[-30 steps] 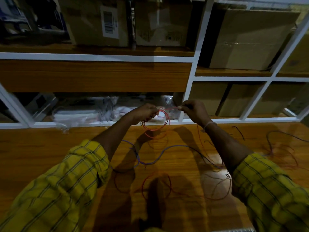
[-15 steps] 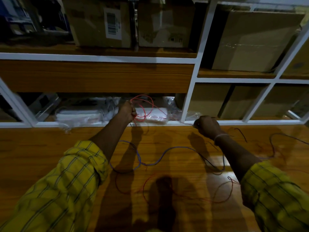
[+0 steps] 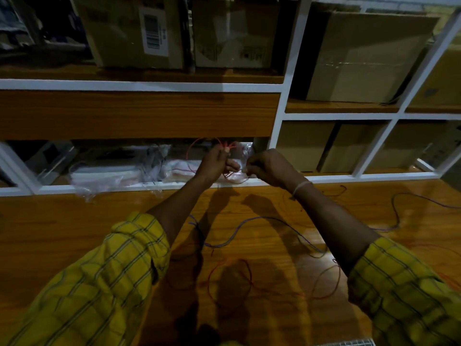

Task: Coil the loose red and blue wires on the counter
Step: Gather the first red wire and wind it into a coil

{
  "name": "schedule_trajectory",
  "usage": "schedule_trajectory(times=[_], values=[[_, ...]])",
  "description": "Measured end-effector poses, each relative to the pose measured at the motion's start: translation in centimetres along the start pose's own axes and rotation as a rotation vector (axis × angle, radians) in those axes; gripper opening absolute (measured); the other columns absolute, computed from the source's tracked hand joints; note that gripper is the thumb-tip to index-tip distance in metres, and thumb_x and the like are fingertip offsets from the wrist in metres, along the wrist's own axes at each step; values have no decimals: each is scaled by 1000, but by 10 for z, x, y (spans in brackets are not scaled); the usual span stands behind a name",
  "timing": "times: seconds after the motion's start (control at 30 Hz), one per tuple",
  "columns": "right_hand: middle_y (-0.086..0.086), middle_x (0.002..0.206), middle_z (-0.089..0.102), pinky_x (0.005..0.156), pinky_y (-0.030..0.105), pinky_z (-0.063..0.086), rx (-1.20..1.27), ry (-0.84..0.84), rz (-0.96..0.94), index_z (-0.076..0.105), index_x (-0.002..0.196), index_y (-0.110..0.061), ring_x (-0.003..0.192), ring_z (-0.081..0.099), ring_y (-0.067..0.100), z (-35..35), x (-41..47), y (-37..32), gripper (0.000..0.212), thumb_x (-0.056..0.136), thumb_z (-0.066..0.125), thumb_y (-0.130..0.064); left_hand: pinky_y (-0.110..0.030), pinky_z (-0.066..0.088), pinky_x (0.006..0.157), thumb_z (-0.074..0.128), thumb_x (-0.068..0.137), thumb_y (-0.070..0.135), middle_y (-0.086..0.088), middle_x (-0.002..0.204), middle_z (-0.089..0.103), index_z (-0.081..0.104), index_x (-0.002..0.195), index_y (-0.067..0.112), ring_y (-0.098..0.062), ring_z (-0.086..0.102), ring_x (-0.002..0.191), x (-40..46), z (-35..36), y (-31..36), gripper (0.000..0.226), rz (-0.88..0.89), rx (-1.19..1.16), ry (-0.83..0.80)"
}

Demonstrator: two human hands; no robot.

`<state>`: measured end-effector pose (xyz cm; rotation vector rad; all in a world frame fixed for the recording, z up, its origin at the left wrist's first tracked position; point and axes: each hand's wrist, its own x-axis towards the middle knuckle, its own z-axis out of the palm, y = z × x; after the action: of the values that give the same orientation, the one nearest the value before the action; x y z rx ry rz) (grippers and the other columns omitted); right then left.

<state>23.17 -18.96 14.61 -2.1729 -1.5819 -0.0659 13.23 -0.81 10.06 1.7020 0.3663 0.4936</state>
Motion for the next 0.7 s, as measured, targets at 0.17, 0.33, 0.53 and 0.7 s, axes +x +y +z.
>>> schedule_trajectory(times=[0.17, 0.33, 0.53, 0.7], values=[[3, 73, 71, 55, 23, 37, 77, 135, 173, 77, 87, -12, 55, 55, 3, -10, 2, 9, 22, 99, 67, -27, -25, 38, 48, 39, 112, 26, -6, 61, 51, 53, 97, 13, -14, 48, 47, -9, 11, 8, 25, -32, 38, -140], [-7, 69, 64, 59, 27, 44, 188, 116, 255, 72, 80, -19, 62, 59, 3, -20, -4, 32, 22, 96, 70, -33, -23, 23, 48, 41, 111, 35, 5, 64, 38, 60, 88, 16, -7, 32, 51, -7, -3, 9, 35, -46, 191, -259], [10, 85, 71, 69, 46, 54, 273, 122, 327, 73, 91, -16, 79, 66, 29, -42, -26, 64, 27, 100, 63, -40, -19, 25, 46, 43, 109, 43, 8, 66, 38, 54, 86, 22, -2, 33, 50, -5, -39, 2, 33, -109, 258, -210], [-4, 74, 62, 48, 11, 37, 342, 156, 436, 73, 92, -10, 50, 50, -7, -54, -45, 88, 24, 102, 62, -28, -16, 18, 37, 45, 110, 35, 7, 61, 37, 51, 84, 19, -4, 27, 42, 4, -68, -12, 31, -330, -42, 16]])
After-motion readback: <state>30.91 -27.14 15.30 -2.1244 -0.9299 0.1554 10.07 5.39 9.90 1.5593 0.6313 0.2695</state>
